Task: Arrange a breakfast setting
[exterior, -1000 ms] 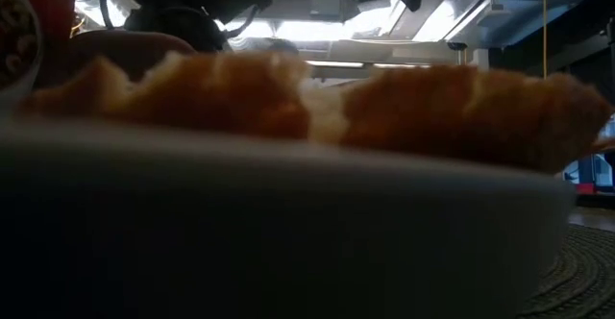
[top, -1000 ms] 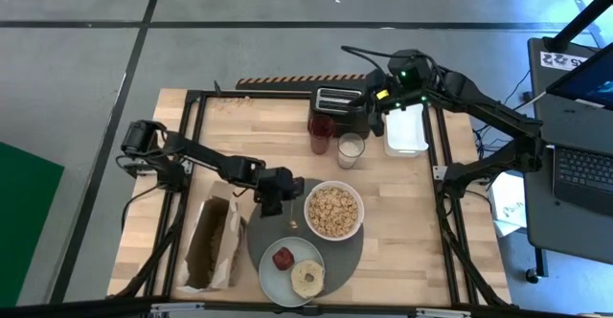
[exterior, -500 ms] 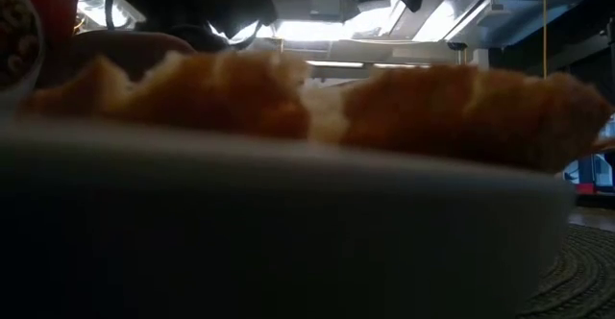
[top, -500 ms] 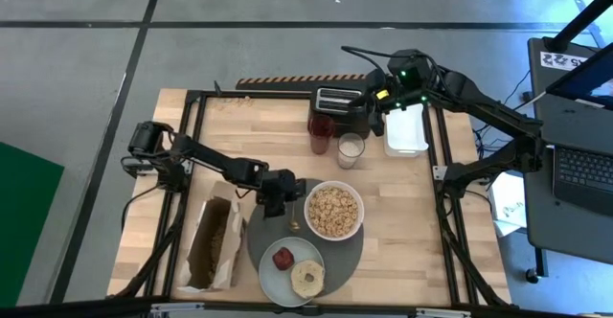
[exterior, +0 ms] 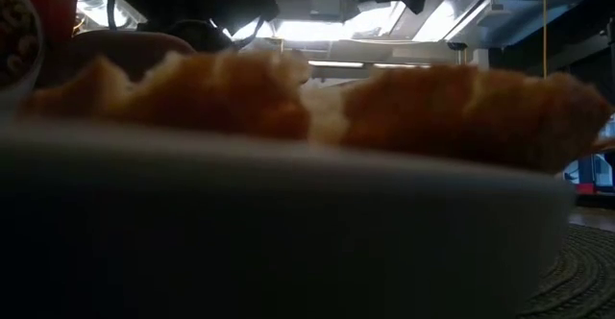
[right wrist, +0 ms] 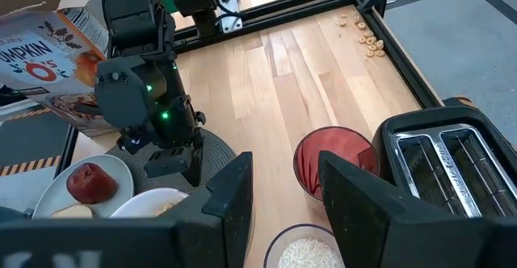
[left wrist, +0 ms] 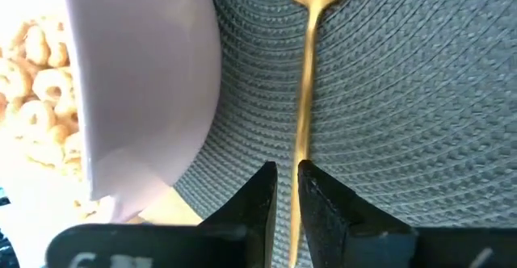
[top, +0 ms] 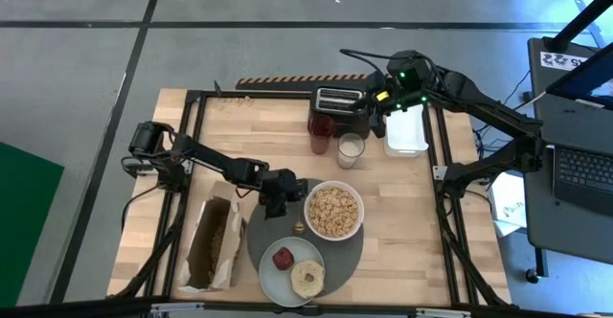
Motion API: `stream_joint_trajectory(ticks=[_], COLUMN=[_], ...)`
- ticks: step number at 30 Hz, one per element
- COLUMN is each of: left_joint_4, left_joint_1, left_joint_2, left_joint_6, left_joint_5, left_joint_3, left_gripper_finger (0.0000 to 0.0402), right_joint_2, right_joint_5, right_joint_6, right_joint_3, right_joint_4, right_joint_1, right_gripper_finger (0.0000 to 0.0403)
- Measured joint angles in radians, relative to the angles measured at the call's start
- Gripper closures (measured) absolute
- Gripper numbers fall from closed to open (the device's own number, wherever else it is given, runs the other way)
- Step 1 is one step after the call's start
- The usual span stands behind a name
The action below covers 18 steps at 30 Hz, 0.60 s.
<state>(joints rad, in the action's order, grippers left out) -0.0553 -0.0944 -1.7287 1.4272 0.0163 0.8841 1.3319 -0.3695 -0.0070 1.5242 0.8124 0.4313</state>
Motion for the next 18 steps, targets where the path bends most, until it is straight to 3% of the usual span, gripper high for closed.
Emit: stream_joint_trajectory(ticks=[5,10,14,18], left_joint_4=[-0.002,-0.016,-0.109,-0.202], left_joint_1=[0.001,0.004,0.024,0.071], left_joint_2=[0.0,0.011,0.062,0.119], left_joint_6=[-0.001,-0.001,-0.033,-0.157], left_joint_5=[0.04,0.147,0.109,0.068], left_joint_3=[0.0,0.0,0.0,0.0], left_gripper_finger=[0.0354,0.0354,0.0353,0.0356], right_joint_2=[0.0,0.0,0.0,0.0], right_joint_5=[0.0,-0.001,-0.001,-0.001], right_joint_6=[0.0,-0.002,-0.026,-0.045], right_joint_3=[0.0,0.0,0.0,0.0], right_joint_4=[0.0,0.0,0.0,0.0], right_joint_1=[0.0,0.0,0.0,0.0], right_gripper_finger=[0.026,0.026,0.026,0.026])
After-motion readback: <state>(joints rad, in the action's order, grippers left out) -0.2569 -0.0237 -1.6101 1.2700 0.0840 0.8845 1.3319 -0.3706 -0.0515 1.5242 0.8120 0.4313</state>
